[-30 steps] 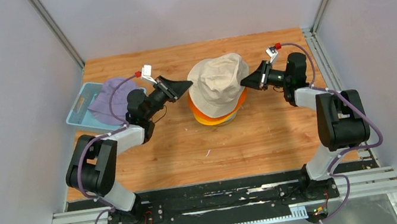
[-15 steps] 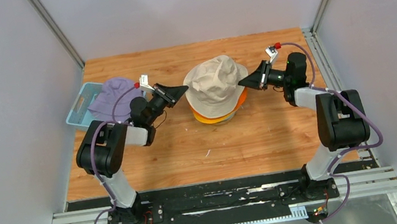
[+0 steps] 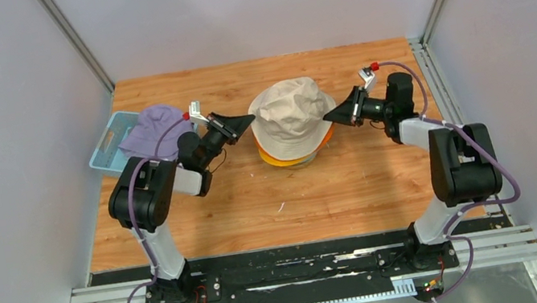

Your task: Stack the hats

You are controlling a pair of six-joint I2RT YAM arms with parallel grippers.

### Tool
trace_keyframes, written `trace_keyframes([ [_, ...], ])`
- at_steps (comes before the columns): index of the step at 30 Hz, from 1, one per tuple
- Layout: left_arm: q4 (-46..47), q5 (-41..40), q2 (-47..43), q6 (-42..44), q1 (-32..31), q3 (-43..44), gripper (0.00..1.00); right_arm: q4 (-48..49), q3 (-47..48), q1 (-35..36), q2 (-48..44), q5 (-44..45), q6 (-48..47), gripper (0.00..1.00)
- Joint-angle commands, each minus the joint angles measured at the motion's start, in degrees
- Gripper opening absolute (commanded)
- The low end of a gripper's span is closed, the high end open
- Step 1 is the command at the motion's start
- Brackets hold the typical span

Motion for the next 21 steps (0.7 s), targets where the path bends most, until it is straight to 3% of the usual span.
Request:
trace_keyframes([
  [1,1.6,-0.7,-0.4,-0.8,0.8,1.0,0.0,-6.3,-1.8,-2.1,-1.7,4.2,-5.0,0.01],
  [21,1.2,0.3,-4.3,-1.1,-1.0,-5.0,0.0,-11.5,-1.8,-2.2,-2.4,6.0,-8.2,0.01],
])
